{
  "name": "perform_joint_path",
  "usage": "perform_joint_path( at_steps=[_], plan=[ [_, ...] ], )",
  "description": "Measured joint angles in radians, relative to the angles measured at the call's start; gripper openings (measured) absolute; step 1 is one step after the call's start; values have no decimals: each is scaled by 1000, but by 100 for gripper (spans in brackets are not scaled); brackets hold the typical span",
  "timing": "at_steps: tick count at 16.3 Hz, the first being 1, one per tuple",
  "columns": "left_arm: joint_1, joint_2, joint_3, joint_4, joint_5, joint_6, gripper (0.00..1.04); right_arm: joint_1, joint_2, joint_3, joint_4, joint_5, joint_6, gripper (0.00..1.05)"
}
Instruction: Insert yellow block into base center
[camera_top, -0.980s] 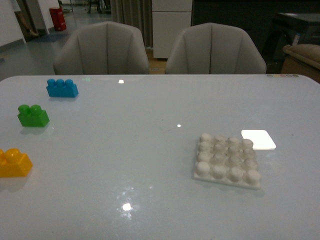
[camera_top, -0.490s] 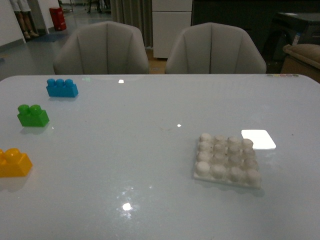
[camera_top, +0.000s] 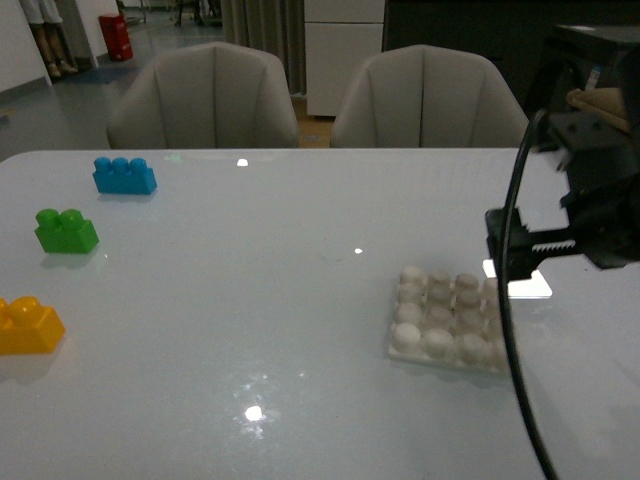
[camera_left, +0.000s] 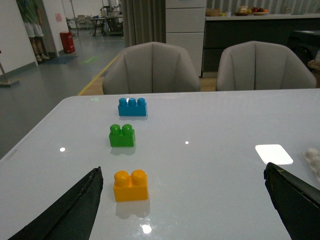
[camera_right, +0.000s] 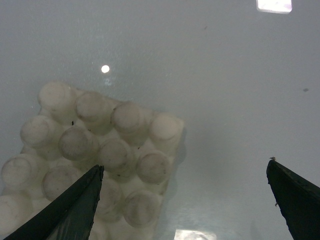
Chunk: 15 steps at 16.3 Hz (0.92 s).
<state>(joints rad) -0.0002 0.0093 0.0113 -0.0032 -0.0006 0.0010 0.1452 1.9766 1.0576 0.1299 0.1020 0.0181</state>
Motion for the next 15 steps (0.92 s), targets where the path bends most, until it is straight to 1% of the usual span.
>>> perform_joint_path(
  at_steps=[3,8,10,13,15],
  plan=[
    [0,0,0,0,0,0,98,26,135,58,-16,-2,47,98],
    [0,0,0,0,0,0,98,27,206,103,-1,-16,100,98],
    [0,0,0,0,0,0,98,38,222,103,21,4,130,98],
    [0,0,0,0,0,0,98,66,229,70,77,53,217,98],
    [0,0,0,0,0,0,98,78,241,58,116,62,269,98]
  ],
)
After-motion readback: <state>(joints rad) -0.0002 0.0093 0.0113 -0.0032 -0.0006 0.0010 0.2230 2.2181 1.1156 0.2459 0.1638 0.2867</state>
